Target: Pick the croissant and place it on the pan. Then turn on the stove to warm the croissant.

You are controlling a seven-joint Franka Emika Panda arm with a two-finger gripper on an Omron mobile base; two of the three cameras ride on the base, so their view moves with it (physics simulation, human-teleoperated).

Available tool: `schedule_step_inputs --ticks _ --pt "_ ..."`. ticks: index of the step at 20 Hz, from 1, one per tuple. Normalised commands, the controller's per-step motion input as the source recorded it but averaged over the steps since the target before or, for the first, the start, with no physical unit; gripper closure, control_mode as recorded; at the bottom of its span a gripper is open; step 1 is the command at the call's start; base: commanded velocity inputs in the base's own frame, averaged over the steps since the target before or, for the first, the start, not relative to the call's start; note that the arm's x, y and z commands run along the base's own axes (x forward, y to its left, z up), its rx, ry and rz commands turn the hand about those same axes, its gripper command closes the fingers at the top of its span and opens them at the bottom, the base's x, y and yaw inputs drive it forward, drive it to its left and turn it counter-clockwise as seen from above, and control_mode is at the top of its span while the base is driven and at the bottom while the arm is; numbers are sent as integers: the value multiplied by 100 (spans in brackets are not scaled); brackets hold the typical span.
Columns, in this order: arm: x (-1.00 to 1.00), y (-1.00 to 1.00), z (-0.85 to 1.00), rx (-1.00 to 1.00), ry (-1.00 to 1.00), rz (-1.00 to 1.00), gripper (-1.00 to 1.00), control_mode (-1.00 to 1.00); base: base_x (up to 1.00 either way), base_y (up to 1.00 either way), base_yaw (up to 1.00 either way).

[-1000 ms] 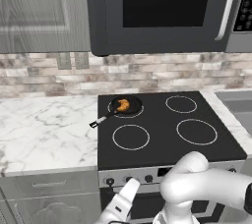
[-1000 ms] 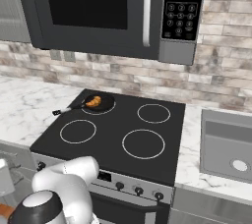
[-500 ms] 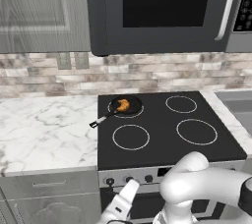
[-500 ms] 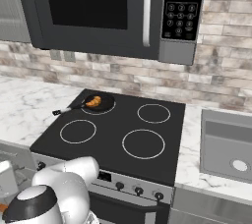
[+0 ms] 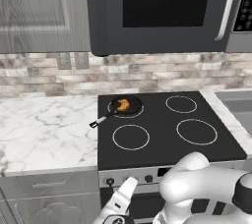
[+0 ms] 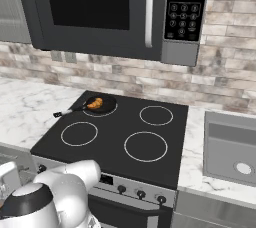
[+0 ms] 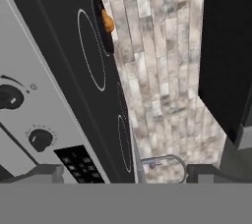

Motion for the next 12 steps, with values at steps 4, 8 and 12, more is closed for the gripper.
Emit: schedule_step_inputs --ticks 4,8,12 --pt "12 -7 -16 -1 0 0 -100 -100 0 0 0" --pt "10 -6 -20 -2 0 0 -100 -100 0 0 0" --pt "11 -4 -19 -2 0 0 -100 -100 0 0 0"
